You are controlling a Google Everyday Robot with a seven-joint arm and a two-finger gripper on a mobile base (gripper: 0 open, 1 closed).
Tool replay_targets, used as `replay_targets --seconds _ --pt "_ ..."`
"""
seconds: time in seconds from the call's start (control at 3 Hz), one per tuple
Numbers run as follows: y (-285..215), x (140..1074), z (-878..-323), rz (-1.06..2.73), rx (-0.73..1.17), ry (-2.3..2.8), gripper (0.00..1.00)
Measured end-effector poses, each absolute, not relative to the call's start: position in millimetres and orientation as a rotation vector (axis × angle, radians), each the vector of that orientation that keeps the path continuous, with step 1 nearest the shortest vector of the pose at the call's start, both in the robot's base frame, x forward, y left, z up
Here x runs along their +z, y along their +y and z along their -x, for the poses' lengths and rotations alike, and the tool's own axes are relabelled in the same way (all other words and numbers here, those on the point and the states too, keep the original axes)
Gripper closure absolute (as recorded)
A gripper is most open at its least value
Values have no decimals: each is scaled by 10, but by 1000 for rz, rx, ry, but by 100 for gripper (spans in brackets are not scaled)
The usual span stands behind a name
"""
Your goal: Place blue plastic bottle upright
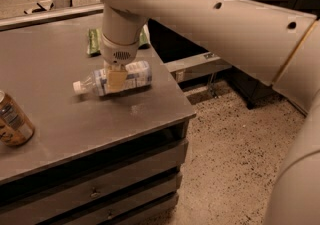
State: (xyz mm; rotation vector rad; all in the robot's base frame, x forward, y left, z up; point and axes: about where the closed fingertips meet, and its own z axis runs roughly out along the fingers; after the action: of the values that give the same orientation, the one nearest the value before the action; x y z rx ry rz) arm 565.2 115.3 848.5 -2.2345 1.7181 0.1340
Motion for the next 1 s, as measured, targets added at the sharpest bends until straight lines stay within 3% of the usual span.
replay_targets --seconds 0.33,0.67,1.0 --pt "1089 8580 -5710 2195 148 1727 87" --pt "919 8835 -5957 2059 285 1722 100" --pt "785 9269 -6181 1868 471 1662 100"
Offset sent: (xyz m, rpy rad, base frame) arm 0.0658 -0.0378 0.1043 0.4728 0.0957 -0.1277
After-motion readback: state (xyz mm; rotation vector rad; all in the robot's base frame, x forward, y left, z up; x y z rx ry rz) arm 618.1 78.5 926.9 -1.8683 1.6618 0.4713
